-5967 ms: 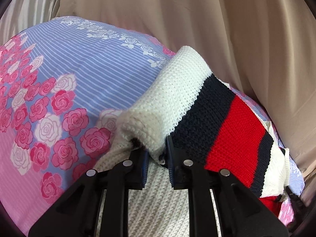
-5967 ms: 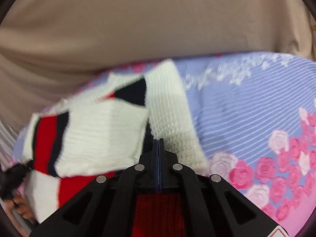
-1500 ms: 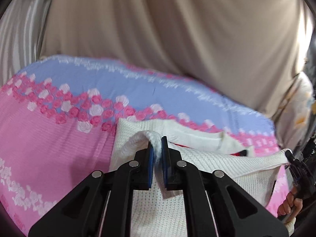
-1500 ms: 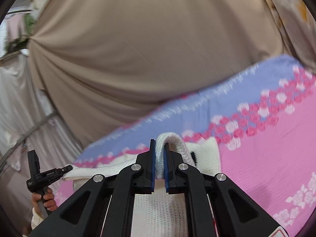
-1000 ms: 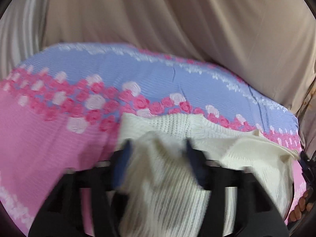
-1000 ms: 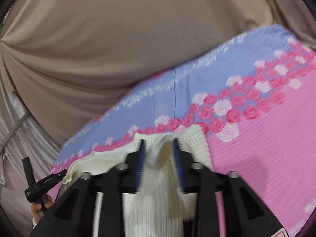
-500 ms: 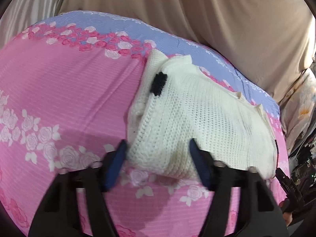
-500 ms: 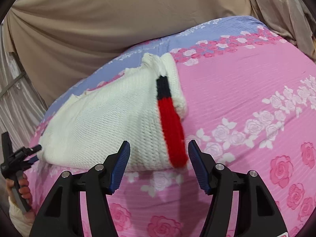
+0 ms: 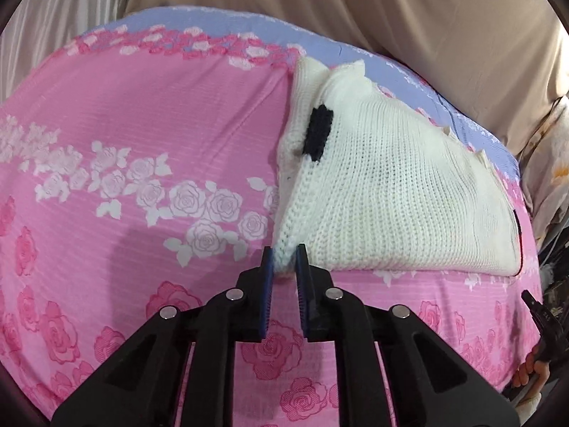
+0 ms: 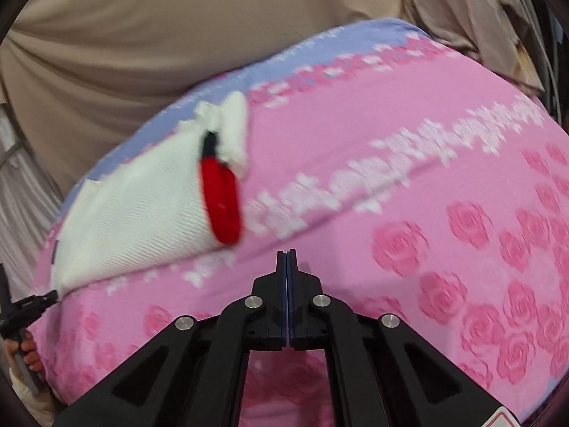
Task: Fold small clothes
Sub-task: 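Open both grippers and withdraw them from the folded sweater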
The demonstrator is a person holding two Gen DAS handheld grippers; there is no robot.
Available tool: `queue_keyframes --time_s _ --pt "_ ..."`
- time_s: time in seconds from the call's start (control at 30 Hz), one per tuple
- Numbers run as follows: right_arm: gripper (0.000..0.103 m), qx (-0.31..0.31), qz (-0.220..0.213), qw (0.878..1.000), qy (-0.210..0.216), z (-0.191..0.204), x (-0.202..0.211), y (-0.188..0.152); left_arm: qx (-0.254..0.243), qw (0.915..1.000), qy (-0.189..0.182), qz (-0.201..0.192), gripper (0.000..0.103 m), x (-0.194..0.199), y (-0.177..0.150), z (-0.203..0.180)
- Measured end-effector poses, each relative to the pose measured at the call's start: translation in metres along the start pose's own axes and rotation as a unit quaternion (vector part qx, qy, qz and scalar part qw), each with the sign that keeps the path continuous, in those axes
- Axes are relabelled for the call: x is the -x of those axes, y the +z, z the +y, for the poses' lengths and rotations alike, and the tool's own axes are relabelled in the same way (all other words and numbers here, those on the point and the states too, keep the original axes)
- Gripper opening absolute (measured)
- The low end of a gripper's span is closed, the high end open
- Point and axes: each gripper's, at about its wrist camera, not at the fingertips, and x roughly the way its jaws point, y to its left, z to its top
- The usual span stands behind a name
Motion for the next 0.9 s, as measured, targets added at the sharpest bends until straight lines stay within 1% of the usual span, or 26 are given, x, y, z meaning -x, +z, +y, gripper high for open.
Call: queue_keyframes --time_s 0.03,0.07,0.1,0.13,0.17,0.2,0.23,0.3,0.33,0.37,0.4,0.43,0.5,0.53,0.57,0.6,0.63,0.67,0.7,0.73,0.77,0.8,0.87,0.9 --pt "0.011 0.001 -0.007 1.0 0.003 0.003 0.003 0.003 0.001 1.0 0.001 -0.009 0.016 0.005 0.003 -0.002" --pt "0.012 0.004 -0.013 1.0 0.007 0.007 0.004 0.007 0.004 0.9998 -0.001 -0.021 0.016 0.012 0.007 -0.006" --pt "0.017 0.011 -0.018 1.0 0.014 0.012 0.006 0.012 0.002 0.9994 -0.007 -0.033 0.024 0.019 0.013 -0.01" --pt "0.034 0.02 -0.024 0.999 0.026 0.02 0.004 0.018 -0.006 0.9988 -0.016 -0.046 0.041 0.025 0.02 -0.017" --pt "0.046 0.026 -0.029 0.999 0.034 0.027 0.002 0.022 -0.009 0.9982 -0.018 -0.056 0.05 0.027 0.025 -0.021" --pt "0.068 0.03 -0.031 0.998 0.041 0.035 -0.003 0.026 -0.01 0.9976 -0.017 -0.067 0.061 0.028 0.029 -0.025" --pt "0.07 0.034 -0.027 0.998 0.049 0.043 -0.012 0.03 -0.011 0.9972 -0.019 -0.072 0.063 0.026 0.033 -0.029" --pt "0.07 0.036 -0.011 0.998 0.053 0.055 -0.029 0.032 -0.015 0.9979 -0.024 -0.058 0.063 0.014 0.036 -0.035" --pt "0.065 0.033 -0.001 0.998 0.051 0.06 -0.039 0.033 -0.014 0.9987 -0.024 -0.043 0.063 0.002 0.037 -0.036" --pt "0.056 0.032 0.009 0.998 0.052 0.065 -0.046 0.032 -0.012 0.9991 -0.024 -0.034 0.063 -0.005 0.036 -0.037" --pt "0.023 0.033 0.018 0.998 0.05 0.069 -0.05 0.03 -0.01 0.9995 -0.019 -0.025 0.062 -0.013 0.034 -0.035" --pt "0.014 0.034 0.016 0.998 0.048 0.073 -0.048 0.028 -0.008 0.9998 -0.007 -0.016 0.054 -0.02 0.031 -0.033" --pt "0.011 0.038 -0.018 0.997 0.061 0.074 -0.026 0.024 -0.016 0.9996 0.019 -0.017 0.05 -0.021 0.028 -0.03" --pt "0.01 0.042 -0.037 0.997 0.06 0.072 -0.01 0.022 -0.019 0.9995 0.023 -0.013 0.048 -0.02 0.027 -0.026" --pt "0.009 0.042 -0.047 0.996 0.057 0.068 0.001 0.02 -0.017 0.9996 0.023 -0.005 0.048 -0.02 0.027 -0.022" --pt "0.007 0.04 -0.048 0.997 0.053 0.063 0.006 0.019 -0.016 0.9996 0.024 0.003 0.049 -0.022 0.026 -0.017" --pt "0.007 0.038 -0.037 0.998 0.039 0.055 0.003 0.016 -0.012 0.9995 0.026 0.013 0.049 -0.026 0.024 -0.012" --pt "0.007 0.033 -0.023 0.999 0.019 0.048 -0.005 0.014 -0.012 0.9996 0.022 0.011 0.049 -0.027 0.021 -0.008" --pt "0.001 0.027 0.004 0.999 -0.023 0.038 -0.021 0.009 -0.019 0.9995 0.024 0.003 0.049 -0.027 0.019 -0.009" --pt "0.001 0.021 0.026 0.999 -0.042 0.032 -0.031 0.005 -0.024 0.9992 0.032 0.0 0.05 -0.027 0.017 -0.012" --pt "0.0 0.007 0.011 1.0 -0.026 0.028 -0.024 0.005 -0.025 0.9989 0.04 -0.001 0.05 -0.027 0.016 -0.014" --pt "0.001 0.001 0.005 1.0 -0.016 0.028 -0.018 0.008 -0.024 0.9988 0.043 -0.001 0.049 -0.027 0.016 -0.016" --pt "0.003 -0.002 -0.025 1.0 -0.01 0.028 0.0 0.014 -0.01 0.9995 0.03 0.004 0.048 -0.022 0.019 -0.017" --pt "0.012 0.002 -0.029 1.0 -0.009 0.029 0.006 0.017 -0.001 0.9998 0.018 0.002 0.048 -0.016 0.023 -0.017"
